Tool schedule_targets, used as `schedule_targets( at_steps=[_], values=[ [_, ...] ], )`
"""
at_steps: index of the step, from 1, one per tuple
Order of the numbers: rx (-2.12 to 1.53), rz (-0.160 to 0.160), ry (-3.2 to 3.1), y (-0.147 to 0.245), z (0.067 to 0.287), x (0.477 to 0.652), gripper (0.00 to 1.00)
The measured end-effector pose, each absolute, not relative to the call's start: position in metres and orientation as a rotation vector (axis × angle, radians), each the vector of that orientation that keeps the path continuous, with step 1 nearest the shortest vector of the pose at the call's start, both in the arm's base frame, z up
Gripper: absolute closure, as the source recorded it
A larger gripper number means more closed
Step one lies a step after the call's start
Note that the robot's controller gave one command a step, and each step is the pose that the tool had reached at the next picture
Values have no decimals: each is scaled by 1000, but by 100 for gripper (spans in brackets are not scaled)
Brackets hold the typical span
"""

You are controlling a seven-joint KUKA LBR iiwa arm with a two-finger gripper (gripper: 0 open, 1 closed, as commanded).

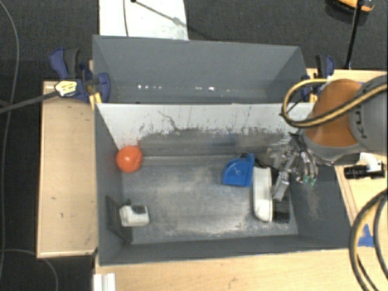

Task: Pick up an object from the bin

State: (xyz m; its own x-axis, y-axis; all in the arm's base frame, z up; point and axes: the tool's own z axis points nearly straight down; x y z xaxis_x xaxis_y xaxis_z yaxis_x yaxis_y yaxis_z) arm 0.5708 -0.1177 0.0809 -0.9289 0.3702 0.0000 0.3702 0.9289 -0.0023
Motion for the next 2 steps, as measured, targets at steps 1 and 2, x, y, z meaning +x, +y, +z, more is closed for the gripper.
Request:
schedule_targets(
  at_steps=[1, 2],
  values=[
    [-424, 8, -3126, -91, 79, 573, 0],
    [-63, 4, -3155, -76, 77, 577, 0]
  ],
)
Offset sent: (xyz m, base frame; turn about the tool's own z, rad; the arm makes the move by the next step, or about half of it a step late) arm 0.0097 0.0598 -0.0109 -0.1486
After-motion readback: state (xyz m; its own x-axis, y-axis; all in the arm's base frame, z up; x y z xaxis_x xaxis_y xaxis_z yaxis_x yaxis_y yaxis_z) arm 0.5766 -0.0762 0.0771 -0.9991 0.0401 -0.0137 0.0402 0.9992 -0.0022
